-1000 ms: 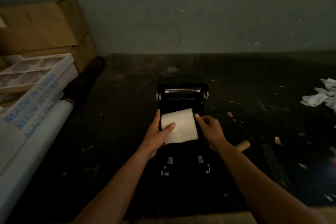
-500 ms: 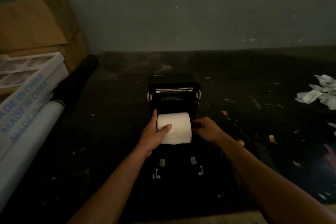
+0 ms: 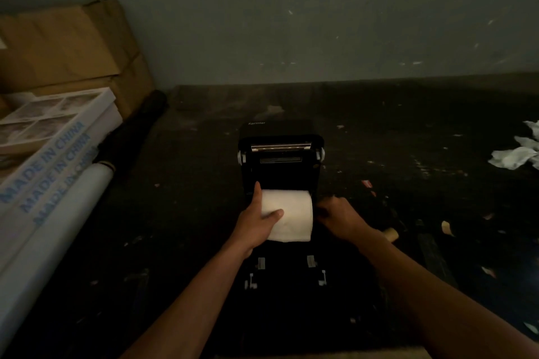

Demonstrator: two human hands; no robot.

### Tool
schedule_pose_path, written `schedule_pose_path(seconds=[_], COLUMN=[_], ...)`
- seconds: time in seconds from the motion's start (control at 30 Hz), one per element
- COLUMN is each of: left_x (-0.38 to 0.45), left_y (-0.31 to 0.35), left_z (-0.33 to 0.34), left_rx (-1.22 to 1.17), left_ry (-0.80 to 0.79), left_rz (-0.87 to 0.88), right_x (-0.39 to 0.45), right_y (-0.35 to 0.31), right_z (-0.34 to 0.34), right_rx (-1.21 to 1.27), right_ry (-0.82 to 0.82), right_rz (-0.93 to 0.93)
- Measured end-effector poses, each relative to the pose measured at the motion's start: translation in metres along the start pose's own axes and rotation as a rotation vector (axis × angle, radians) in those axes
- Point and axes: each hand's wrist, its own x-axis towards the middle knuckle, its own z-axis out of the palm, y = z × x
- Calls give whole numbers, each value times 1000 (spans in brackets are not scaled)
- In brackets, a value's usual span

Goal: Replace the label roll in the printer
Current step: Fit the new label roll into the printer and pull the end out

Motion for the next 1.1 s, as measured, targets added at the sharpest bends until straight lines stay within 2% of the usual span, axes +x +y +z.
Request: schedule_pose_path(seconds=[0.37, 0.83, 0.97, 1.1], left_x=[-1, -7, -10, -13], left_y=[-4, 2, 1, -7], left_z=[-1, -1, 2, -1], left_rx=[74, 213, 149, 59], left_ry=[-26, -60, -48, 25], left_rz=[-60, -64, -61, -41], right_x=[2, -9, -13, -24], right_y=[4, -10, -8, -5], right_z=[12, 20, 21, 21], right_rx=[-60, -116, 8, 260], right_ry=[41, 54, 94, 229], right_rz=[-77, 52, 114, 208])
